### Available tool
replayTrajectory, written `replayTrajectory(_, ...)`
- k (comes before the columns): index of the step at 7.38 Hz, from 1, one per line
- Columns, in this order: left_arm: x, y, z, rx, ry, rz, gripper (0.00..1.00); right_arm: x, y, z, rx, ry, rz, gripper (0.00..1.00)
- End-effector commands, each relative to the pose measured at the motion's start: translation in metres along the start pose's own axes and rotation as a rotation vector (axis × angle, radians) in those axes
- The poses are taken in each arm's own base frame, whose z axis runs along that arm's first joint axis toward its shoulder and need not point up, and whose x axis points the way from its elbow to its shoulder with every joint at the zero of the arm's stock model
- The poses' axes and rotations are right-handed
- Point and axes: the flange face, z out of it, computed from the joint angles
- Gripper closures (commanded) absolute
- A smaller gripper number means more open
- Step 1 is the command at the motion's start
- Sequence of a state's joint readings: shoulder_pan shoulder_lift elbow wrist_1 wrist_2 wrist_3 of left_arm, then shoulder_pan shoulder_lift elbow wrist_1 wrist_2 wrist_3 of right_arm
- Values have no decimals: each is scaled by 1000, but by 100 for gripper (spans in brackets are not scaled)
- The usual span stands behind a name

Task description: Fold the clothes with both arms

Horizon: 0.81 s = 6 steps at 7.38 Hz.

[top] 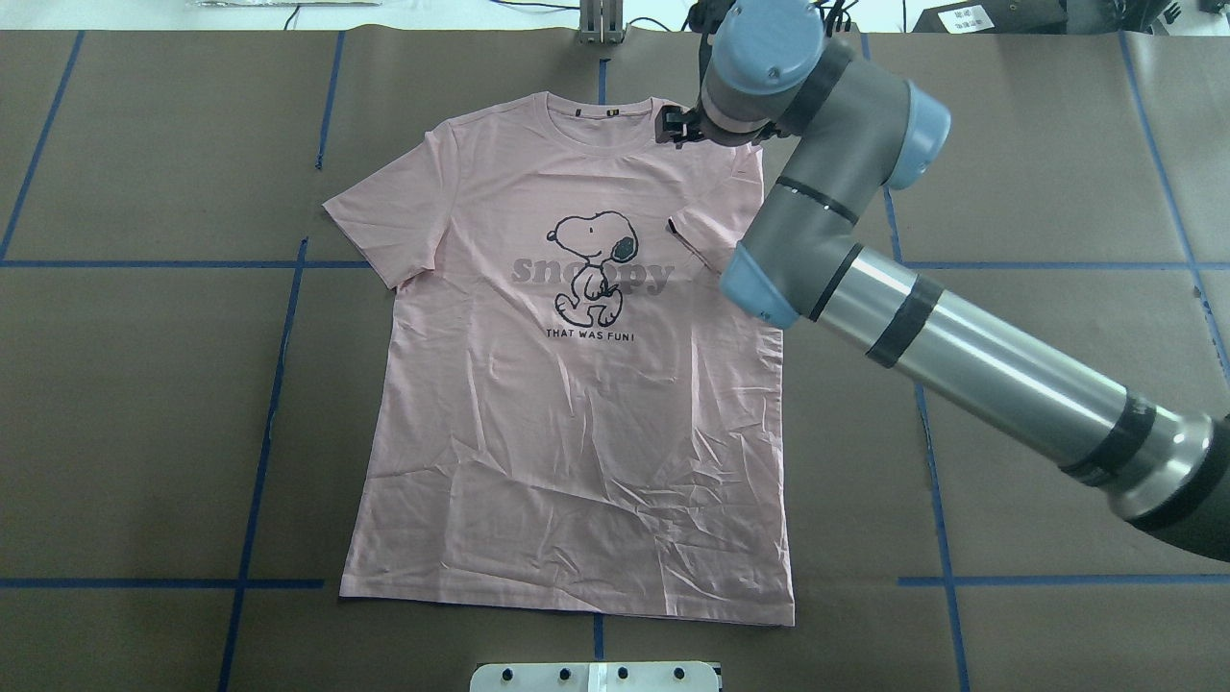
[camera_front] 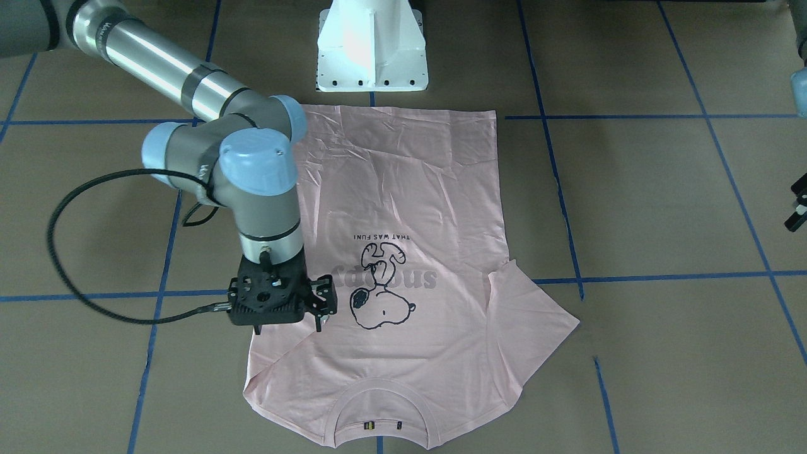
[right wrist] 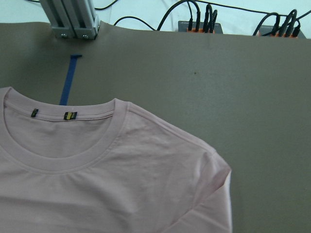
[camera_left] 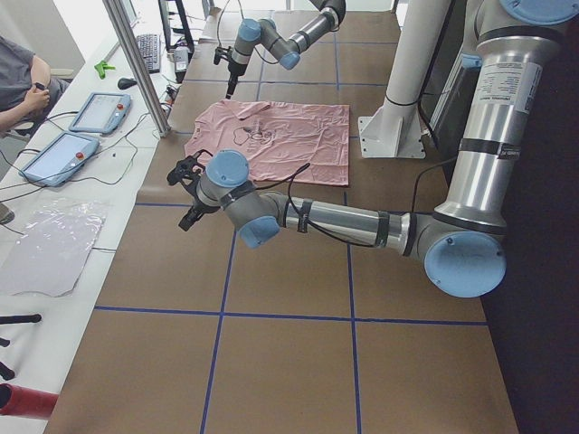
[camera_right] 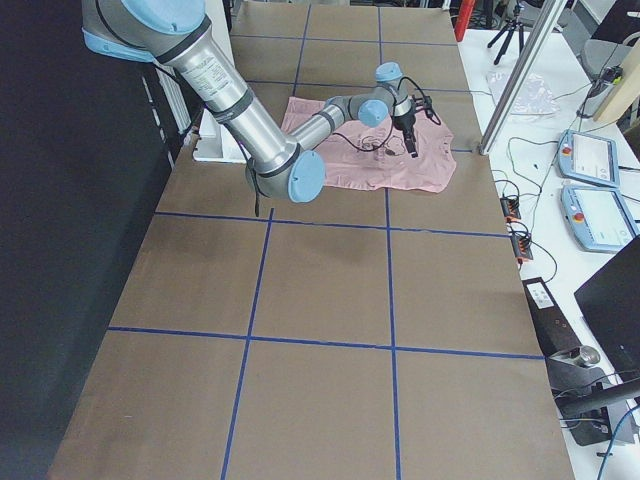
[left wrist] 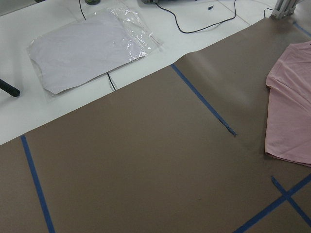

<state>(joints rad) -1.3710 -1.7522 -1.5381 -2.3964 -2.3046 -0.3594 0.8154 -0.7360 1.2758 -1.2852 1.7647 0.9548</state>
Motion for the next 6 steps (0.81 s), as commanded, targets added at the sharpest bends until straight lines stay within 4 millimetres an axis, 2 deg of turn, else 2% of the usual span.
replayTrajectory(1,64,-29,55,-1,6,-159,13,126,-36,-46,-51,-94,-116,0)
replayTrajectory(2,98,-36,88,13,-21,-234,20,185,-36,-63,-71,-121,-152,0)
replayTrajectory(3,127,-39,125,27,-61,-296,24,229,-35,-67,-86,-121,-172,0)
replayTrajectory(4,152,-41,170,29,-99,-325,25,237,-34,-66,-88,-116,-175,0)
replayTrajectory(5,174,-40,213,32,-142,-347,25,237,-33,-65,-88,-115,-169,0)
replayTrajectory(6,193,-32,239,30,-168,-340,25,237,-33,-65,-89,-114,-165,0)
